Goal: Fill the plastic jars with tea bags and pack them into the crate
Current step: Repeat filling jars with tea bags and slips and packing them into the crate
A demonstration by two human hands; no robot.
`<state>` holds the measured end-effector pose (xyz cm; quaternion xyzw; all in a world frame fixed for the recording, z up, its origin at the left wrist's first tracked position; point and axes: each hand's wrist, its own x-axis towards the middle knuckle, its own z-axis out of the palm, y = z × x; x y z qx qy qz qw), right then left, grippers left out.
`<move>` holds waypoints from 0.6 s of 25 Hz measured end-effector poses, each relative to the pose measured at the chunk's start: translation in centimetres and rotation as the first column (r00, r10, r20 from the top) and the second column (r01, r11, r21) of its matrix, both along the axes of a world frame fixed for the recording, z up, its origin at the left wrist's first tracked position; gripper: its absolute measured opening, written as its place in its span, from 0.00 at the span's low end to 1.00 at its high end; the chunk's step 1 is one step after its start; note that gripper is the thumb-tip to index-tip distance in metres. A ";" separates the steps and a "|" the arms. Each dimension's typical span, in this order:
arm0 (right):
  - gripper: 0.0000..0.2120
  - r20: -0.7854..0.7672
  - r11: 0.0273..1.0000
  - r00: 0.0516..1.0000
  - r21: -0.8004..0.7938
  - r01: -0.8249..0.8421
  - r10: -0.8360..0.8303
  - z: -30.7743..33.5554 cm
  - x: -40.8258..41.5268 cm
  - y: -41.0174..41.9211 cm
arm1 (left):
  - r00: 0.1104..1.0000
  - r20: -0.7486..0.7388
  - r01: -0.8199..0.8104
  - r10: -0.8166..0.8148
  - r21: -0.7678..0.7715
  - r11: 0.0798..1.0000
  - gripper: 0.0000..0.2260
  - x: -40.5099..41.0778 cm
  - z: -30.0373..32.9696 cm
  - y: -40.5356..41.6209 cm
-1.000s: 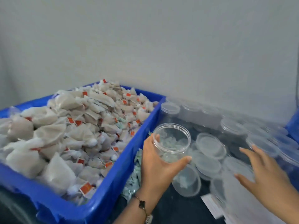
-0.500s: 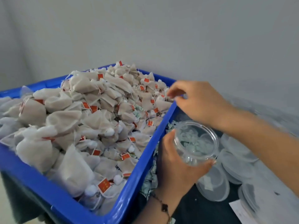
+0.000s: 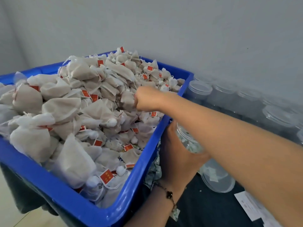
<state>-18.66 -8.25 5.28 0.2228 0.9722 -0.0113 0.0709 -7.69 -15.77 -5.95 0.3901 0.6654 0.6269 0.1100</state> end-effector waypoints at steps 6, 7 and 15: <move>0.09 -0.455 0.981 0.886 -0.196 0.001 -0.092 7.1 8.7 -0.5 | 0.998 0.057 0.007 -0.010 0.061 0.998 0.42 -0.1 0.3 0.3; 0.08 -0.520 0.974 0.844 -0.225 0.008 -0.127 8.0 10.5 -0.9 | 0.999 0.038 -0.015 0.012 0.064 0.998 0.40 -0.1 0.4 0.3; 0.12 -0.485 0.952 0.826 -0.246 0.185 -0.286 7.8 17.6 -1.1 | 0.994 -0.074 -0.074 0.079 0.075 0.994 0.47 -0.1 0.1 0.5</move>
